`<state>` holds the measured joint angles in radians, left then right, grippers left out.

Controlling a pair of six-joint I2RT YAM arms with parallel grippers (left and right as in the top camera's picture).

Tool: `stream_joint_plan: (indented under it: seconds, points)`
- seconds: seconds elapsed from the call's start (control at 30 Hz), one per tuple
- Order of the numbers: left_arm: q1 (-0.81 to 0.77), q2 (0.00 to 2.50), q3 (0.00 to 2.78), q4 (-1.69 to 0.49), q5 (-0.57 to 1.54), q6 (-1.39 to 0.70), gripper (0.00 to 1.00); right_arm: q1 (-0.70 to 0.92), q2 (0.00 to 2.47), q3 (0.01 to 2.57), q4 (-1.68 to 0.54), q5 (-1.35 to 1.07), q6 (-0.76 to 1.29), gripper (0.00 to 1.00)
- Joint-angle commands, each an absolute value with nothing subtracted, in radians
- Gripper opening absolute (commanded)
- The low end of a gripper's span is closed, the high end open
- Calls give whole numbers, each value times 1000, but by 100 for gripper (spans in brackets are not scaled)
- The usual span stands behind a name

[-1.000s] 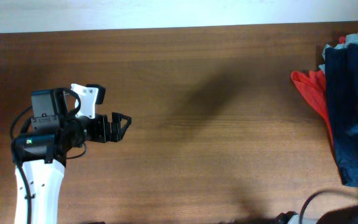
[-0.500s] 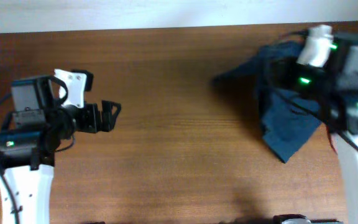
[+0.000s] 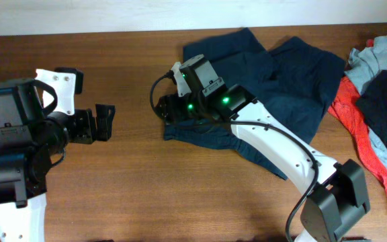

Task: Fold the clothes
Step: 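Drag the navy shorts left onto the table center with the right gripper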

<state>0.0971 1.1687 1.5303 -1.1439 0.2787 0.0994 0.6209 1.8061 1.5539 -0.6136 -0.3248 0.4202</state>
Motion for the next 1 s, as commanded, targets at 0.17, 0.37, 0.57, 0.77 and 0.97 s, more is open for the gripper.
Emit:
stream_joint_plan:
  seconds: [0.17,0.37,0.57,0.77,0.97]
  points:
    - [70,1205,1539,-1178,292,90,100,231,1684,1565,-949,-131,424,77]
    - [4,1342,1539,-1197,292,90,100,-122,1717,1506,-1190,-119,348,83]
    - [-9,1425,1539,-1166,291,91,100,-200,1724,1208,-1126,-123,349,87]
    - [-9,1409,1540,-1159,280,91,100,-190,1724,955,-890,-313,362,64]
    - [-8,1407,1541,-1152,280,91,100,-12,1723,936,-852,-549,397,4]
